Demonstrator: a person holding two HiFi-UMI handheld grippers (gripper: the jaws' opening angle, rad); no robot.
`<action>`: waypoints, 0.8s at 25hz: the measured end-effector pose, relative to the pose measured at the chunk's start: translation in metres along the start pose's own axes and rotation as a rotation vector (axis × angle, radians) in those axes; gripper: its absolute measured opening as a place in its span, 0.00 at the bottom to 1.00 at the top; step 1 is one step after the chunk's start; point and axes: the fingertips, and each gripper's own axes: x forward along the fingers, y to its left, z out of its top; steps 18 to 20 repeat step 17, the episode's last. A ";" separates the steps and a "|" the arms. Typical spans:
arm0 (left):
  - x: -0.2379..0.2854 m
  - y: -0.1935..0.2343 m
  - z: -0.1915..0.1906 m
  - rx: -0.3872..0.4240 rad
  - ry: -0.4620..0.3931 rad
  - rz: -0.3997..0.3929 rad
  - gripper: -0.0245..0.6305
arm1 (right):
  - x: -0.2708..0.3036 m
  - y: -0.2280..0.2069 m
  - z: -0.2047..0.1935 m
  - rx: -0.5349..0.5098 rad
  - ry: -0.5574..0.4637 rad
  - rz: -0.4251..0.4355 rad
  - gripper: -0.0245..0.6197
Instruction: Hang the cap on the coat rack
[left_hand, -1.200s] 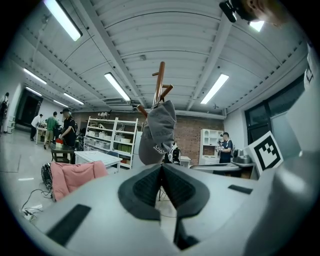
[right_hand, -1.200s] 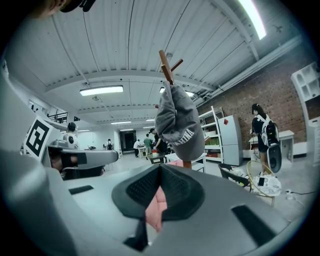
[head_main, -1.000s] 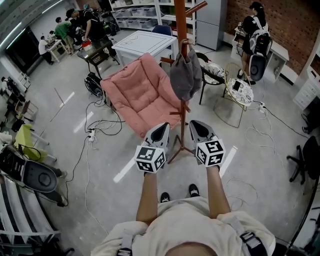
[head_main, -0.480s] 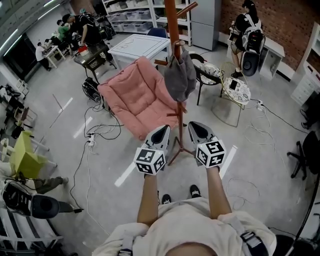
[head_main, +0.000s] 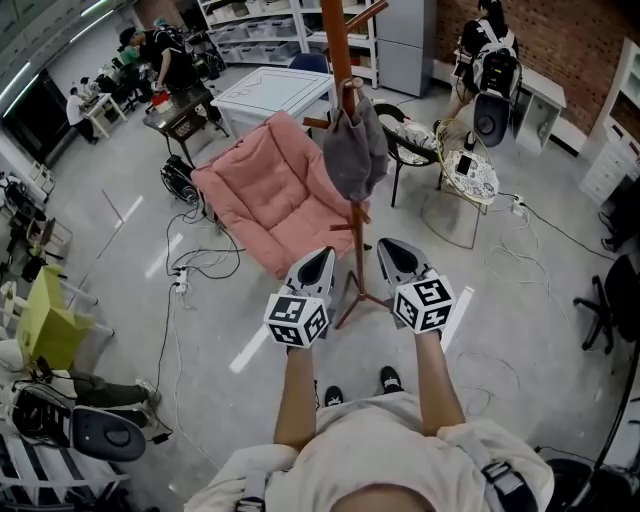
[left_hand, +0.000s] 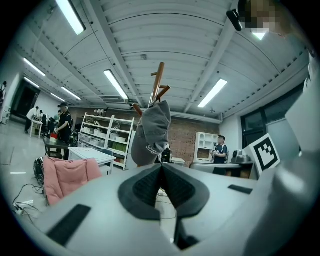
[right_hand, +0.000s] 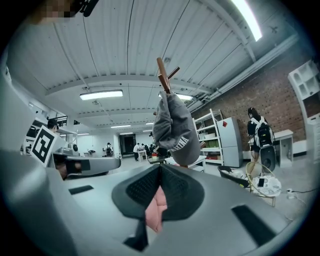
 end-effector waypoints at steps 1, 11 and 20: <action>0.000 0.000 0.000 0.005 0.003 -0.001 0.05 | 0.000 0.000 0.001 -0.001 -0.002 -0.002 0.05; 0.001 0.001 0.001 0.020 0.009 -0.002 0.05 | -0.003 0.003 0.019 -0.021 -0.044 0.000 0.05; -0.004 0.000 -0.005 0.018 0.025 -0.008 0.05 | -0.009 0.012 0.021 -0.023 -0.059 -0.002 0.05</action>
